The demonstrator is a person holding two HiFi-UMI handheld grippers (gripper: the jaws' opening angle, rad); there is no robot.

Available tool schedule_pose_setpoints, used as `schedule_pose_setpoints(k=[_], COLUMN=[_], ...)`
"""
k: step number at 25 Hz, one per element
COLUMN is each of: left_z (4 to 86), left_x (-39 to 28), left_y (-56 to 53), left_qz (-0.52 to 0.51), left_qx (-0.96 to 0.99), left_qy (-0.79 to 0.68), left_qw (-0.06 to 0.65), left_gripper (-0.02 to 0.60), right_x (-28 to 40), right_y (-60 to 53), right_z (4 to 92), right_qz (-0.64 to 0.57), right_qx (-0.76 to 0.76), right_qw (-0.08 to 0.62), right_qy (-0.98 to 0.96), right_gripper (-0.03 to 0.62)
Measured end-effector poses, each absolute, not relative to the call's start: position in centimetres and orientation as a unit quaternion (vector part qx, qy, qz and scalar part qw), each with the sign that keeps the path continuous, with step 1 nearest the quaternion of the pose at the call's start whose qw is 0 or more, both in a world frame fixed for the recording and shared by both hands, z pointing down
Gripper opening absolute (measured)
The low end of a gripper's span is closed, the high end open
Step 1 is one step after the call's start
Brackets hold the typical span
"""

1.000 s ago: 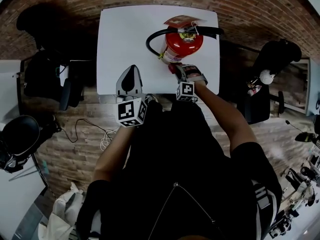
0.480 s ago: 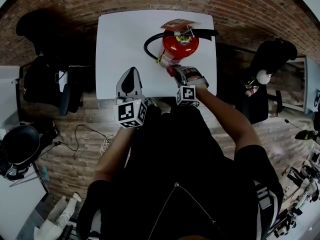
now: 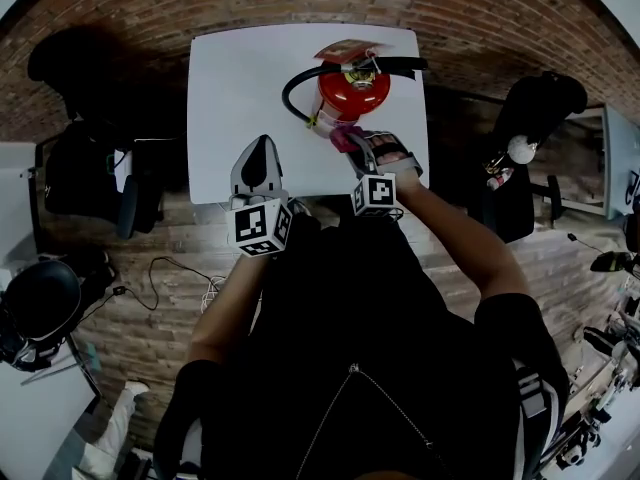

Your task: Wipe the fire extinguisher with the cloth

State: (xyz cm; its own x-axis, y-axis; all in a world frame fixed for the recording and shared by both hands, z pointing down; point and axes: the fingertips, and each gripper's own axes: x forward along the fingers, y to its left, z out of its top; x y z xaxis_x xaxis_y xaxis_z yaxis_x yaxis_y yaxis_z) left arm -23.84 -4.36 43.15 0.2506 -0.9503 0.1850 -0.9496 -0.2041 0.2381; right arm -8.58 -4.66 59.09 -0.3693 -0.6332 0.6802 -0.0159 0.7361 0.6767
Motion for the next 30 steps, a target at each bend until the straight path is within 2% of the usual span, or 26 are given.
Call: schedule_pose_setpoints(k=[30], left_z=[42.8], left_x=[-23.9], left_y=[-3.4], left_qz=[-0.018], left_qx=[0.793], left_qy=[-0.589], left_qw=[0.154], left_gripper=[0.008], right_x=[-8.9], right_y=[-4.5], right_z=[44.4], right_qz=[-0.343], right_qx=[0.286], right_qw=[0.495], right_qy=[-0.746], right_gripper=[0.12])
